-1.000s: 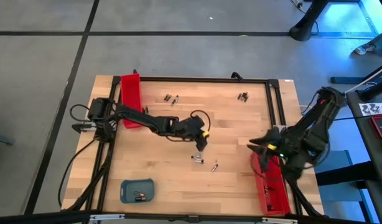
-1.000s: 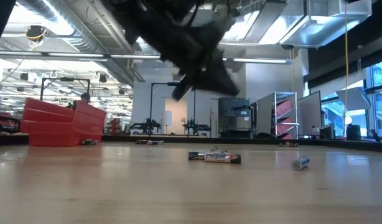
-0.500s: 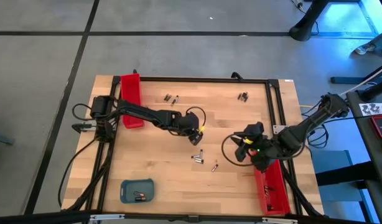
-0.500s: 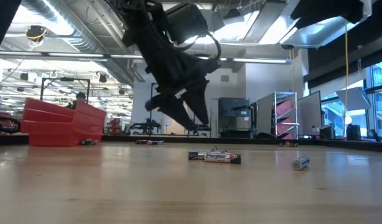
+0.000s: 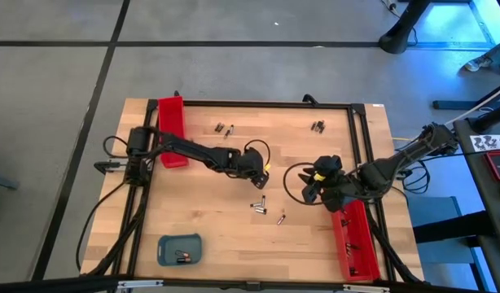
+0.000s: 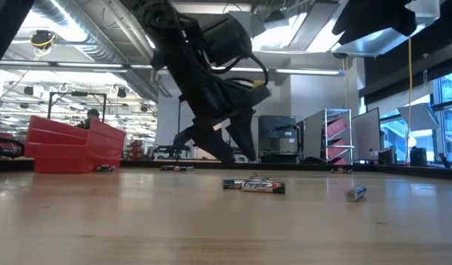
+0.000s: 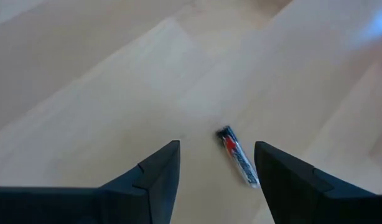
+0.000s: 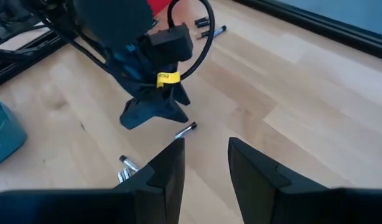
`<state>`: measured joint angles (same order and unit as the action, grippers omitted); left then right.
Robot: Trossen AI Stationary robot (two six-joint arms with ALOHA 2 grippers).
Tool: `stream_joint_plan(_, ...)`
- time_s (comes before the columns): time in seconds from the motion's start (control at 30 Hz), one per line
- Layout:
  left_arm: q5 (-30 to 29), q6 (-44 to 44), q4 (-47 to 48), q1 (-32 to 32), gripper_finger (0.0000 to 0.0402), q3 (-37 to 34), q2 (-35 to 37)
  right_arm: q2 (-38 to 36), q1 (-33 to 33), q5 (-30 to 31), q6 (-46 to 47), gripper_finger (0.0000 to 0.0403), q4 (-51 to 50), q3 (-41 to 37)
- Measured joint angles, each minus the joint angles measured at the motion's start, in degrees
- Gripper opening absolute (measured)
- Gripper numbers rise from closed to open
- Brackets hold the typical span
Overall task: Sort batteries
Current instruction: Put the silver battery into the top red bin
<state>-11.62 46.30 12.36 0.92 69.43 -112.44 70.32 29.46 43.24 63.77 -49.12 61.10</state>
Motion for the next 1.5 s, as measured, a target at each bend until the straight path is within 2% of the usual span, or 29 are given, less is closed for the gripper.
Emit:
stream_joint_plan(0.17, -3.89, -4.95, -2.62, -2.56, 0.0194, -0.07, -1.18, 0.0, 0.13, -0.42, 0.24, 0.0124, 0.22, 0.0)
stream_joint_plan(0.3, -10.6, -12.61, -6.09, -5.21, 0.0194, 0.02, -1.8, 0.0, 0.13, -0.44, 0.3, 0.0124, 0.24, 0.0)
stream_joint_plan(0.57, -16.11, -11.79, -8.06, -6.99, 0.0194, 0.0, -4.55, -0.02, 0.13, -2.64, 0.4, 0.0124, 2.64, 0.0)
stream_joint_plan(0.8, -16.61, -6.24, -6.95, -6.85, 0.0194, 0.1, -6.77, -0.04, 0.13, -5.83, 0.44, 0.0124, 2.77, 0.0)
stream_joint_plan(1.03, -16.31, -5.99, -3.1, -7.21, 0.0192, 0.31, -7.09, -0.04, 0.13, -6.74, 0.42, 0.0124, 2.71, 0.0)
stream_joint_plan(1.17, -15.27, -5.71, -0.59, -7.25, 0.0169, 0.28, -7.02, -0.04, 0.13, -6.86, 0.28, 0.0124, 2.63, 0.0)
stream_joint_plan(1.33, -15.3, -5.43, -1.74, -7.69, 0.0129, -1.58, -6.95, -0.04, 0.13, -7.42, 0.15, 0.0124, 2.56, 0.0)
stream_joint_plan(1.5, -15.8, -5.41, -4.01, -8.02, 0.0107, -2.56, -6.98, -0.04, 0.13, -8.94, -0.22, 0.0124, 2.47, 0.0)
